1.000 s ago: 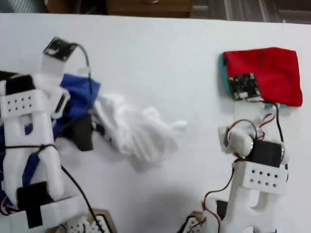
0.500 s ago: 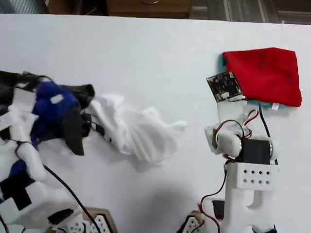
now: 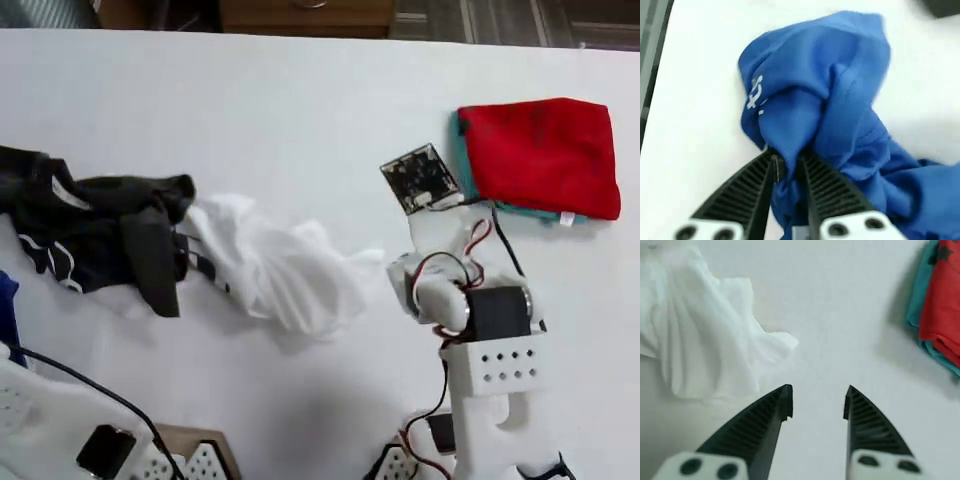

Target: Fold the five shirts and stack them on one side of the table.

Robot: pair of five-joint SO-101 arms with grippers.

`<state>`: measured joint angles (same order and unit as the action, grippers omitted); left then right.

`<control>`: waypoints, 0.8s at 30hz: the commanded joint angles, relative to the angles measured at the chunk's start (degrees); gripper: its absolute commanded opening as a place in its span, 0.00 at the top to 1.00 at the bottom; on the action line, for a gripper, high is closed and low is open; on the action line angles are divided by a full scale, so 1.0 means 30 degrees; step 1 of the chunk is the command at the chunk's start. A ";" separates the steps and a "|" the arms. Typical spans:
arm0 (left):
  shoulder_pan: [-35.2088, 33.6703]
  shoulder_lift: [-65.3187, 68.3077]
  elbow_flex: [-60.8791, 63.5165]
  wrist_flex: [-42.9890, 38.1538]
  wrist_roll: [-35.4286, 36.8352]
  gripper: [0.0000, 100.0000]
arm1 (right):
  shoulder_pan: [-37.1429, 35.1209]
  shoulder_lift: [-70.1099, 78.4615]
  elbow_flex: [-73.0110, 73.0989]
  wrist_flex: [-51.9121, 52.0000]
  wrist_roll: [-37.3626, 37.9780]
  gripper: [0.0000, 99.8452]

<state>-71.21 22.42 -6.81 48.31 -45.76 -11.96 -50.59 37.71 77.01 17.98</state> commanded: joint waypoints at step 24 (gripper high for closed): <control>1.4095 0.2784 -0.7048 1.5326 0.8205 0.80 | -0.4557 1.3143 -1.1077 0.2593 -0.0938 0.73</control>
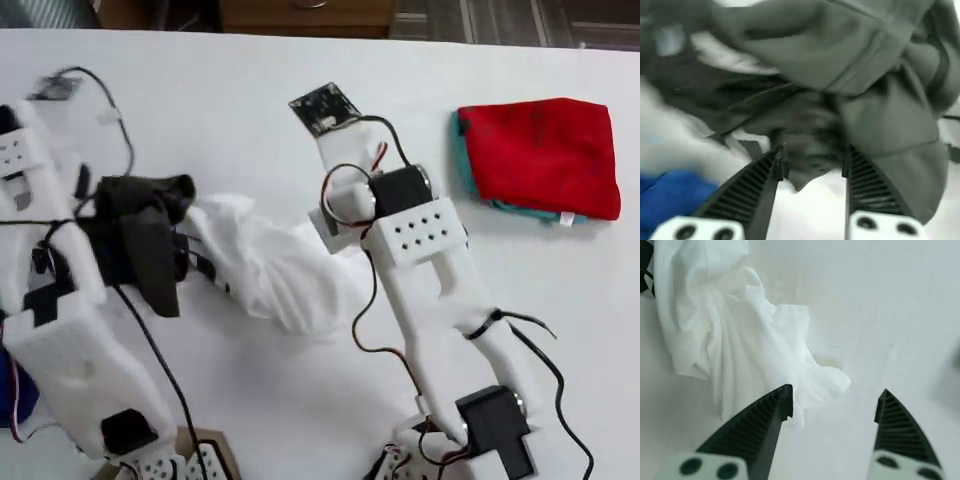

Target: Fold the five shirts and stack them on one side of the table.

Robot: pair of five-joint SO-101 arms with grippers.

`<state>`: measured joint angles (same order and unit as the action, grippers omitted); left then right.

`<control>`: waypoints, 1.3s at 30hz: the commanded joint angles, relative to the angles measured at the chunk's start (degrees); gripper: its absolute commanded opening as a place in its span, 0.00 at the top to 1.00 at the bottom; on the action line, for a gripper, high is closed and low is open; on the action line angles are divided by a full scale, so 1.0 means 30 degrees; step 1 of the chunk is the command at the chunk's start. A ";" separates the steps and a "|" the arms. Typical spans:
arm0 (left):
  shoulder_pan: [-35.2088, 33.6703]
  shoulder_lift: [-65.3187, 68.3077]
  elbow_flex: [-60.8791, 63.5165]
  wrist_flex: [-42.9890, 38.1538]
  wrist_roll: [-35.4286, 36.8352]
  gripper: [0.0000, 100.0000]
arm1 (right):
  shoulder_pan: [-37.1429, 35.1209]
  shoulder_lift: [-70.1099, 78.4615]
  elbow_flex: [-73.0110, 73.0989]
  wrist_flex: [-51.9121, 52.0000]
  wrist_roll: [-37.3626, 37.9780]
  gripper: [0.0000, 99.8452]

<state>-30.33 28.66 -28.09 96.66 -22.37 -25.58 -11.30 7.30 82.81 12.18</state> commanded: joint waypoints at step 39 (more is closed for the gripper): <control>-0.2198 0.6740 -1.1414 -0.1260 0.2842 0.79 | -0.0044 0.0044 -0.0850 0.1128 0.2813 0.73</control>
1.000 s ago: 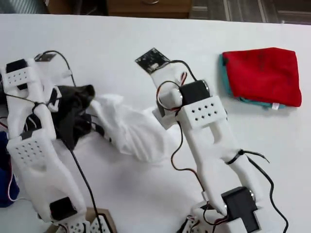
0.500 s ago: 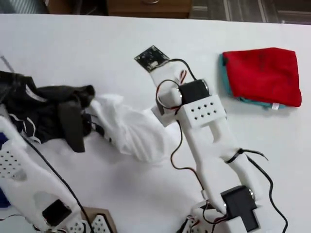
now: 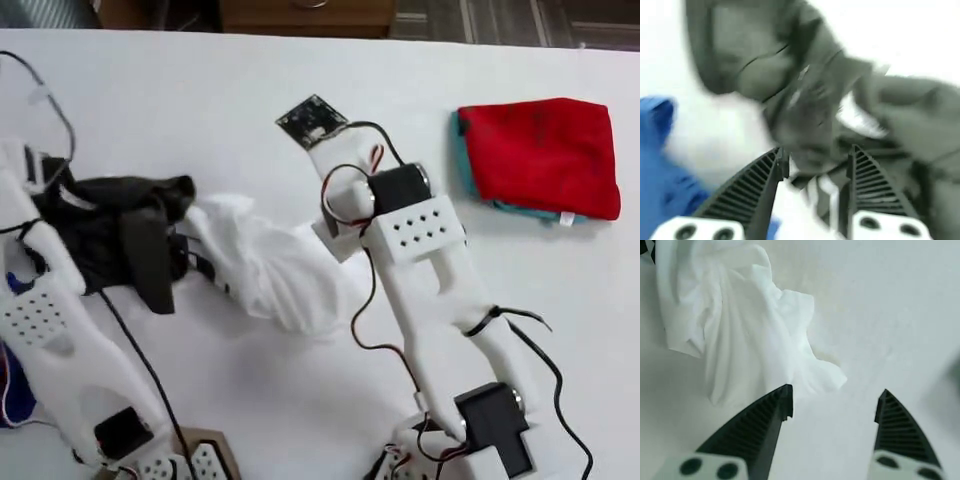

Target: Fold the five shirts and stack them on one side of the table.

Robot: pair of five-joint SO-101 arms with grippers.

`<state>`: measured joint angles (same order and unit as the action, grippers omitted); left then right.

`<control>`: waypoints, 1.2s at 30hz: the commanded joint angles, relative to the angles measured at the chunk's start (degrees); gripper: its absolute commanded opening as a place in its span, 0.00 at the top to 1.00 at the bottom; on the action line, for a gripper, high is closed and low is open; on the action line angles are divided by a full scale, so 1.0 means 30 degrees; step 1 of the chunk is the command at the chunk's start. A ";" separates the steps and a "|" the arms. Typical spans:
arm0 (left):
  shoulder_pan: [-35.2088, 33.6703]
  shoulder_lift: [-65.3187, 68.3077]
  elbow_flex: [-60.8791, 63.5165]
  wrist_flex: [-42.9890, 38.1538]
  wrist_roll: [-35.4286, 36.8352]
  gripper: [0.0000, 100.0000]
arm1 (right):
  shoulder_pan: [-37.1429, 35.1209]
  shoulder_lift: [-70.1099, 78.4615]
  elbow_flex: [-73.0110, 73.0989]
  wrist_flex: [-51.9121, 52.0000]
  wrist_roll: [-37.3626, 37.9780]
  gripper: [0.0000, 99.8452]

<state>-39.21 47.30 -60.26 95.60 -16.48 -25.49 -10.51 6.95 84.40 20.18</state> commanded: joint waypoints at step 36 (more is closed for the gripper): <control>-1.1282 -0.6681 -0.0689 -0.3634 -0.0117 0.97 | -0.0894 -0.0015 -0.0791 -0.0425 0.0000 0.73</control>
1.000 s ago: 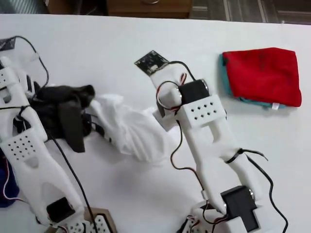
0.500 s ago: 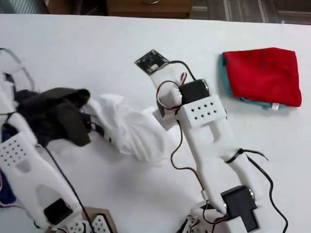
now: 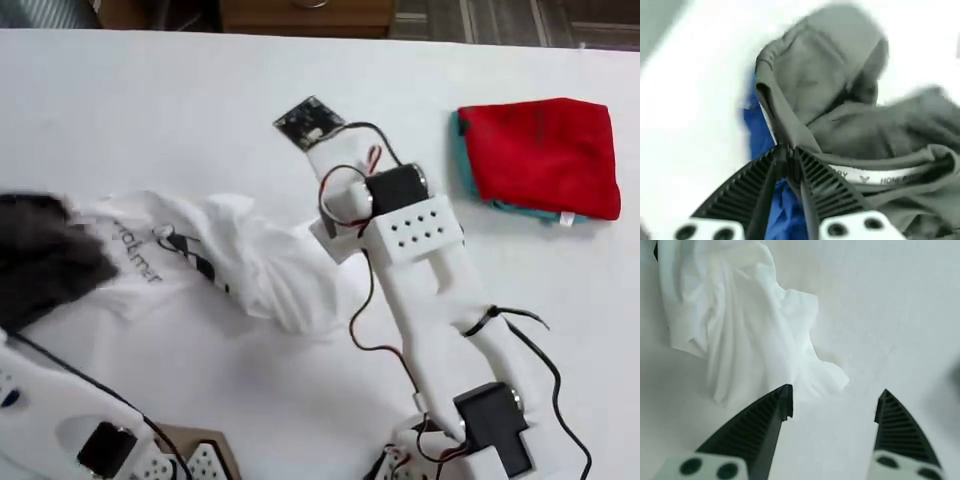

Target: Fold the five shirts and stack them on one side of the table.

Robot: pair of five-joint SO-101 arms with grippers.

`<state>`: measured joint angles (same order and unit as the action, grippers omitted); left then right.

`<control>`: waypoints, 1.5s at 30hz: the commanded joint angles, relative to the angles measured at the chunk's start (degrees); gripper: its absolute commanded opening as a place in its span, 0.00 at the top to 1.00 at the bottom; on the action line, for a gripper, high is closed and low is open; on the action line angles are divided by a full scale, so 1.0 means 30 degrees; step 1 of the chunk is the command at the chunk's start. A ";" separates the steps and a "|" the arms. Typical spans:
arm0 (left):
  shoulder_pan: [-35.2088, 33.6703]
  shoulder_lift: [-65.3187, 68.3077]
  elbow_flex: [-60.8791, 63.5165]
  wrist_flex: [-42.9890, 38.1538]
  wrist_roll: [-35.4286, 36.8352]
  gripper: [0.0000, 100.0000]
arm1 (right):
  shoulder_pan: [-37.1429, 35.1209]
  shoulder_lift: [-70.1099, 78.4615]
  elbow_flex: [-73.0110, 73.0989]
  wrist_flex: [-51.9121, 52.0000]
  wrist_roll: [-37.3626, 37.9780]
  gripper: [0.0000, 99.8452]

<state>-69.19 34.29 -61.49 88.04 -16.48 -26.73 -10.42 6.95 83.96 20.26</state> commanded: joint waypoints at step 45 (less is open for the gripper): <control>0.4190 -0.2227 0.0278 0.4337 -0.3634 0.85 | -0.5846 2.2286 -2.2799 0.0542 -0.7883 0.99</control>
<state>-57.49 31.12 -60.35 100.62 -27.65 -46.15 56.57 -57.49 83.78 -2.77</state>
